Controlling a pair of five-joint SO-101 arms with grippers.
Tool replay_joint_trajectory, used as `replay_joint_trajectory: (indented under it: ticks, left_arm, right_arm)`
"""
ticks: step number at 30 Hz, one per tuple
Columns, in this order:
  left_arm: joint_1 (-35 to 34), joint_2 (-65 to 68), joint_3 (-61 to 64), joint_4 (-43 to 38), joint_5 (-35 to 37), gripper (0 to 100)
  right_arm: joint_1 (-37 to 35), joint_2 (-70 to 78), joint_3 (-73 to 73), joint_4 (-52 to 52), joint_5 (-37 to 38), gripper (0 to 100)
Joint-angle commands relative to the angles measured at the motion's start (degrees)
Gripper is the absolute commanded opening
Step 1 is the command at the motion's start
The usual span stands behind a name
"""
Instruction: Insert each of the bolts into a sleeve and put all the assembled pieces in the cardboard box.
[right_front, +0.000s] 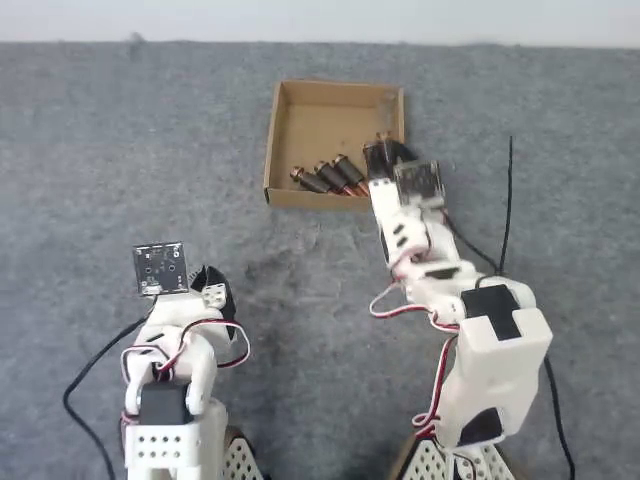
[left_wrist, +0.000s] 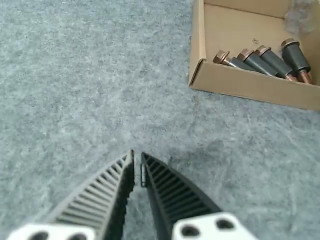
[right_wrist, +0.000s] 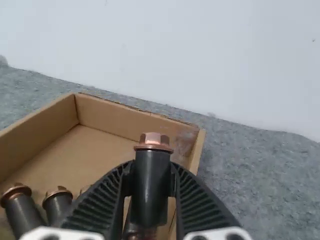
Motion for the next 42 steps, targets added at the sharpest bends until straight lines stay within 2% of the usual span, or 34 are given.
replay_joint_trajectory:
  ticks: [1, 8, 15, 20, 22, 27, 31, 36, 42]
  left_arm:
    - [-0.26, -0.97, -0.92, 0.53, -0.62, 2]
    - [-0.18, -0.97, -0.92, 0.44, -0.7, 2]
    - [-0.18, -0.97, -0.92, 0.44, -0.7, 2]
    - [-0.18, -0.97, -0.92, 0.44, -0.7, 2]
    - [-0.18, -0.97, -0.92, 0.44, -0.7, 2]
    - [-0.18, -0.97, -0.92, 0.35, -0.7, 2]
    - [-0.18, -0.97, -0.92, 0.26, -0.7, 2]
    - [-0.18, -0.97, -0.92, 0.26, -0.7, 2]
    - [-0.26, -0.97, -0.92, 0.26, -0.7, 2]
  right_arm:
    - [0.4, -3.82, -13.27, 18.33, 1.23, 0.6]
    - [0.13, -3.65, -25.85, 46.46, 1.14, 0.6]
    - [0.4, 0.04, -35.69, 62.46, 1.23, 1.3]
    - [0.13, 4.18, -43.87, 74.59, 1.23, 17.8]
    - [0.04, 4.7, -46.86, 78.46, 1.23, 20.7]
    - [-1.01, 4.79, -53.71, 85.58, 0.79, 15.0]
    - [-4.79, 4.97, -55.12, 89.8, 0.7, 8.0]
    - [-8.66, 6.55, -53.98, 90.33, 0.62, 4.0]
    - [-8.84, 12.97, -53.54, 89.45, 0.62, 3.8]
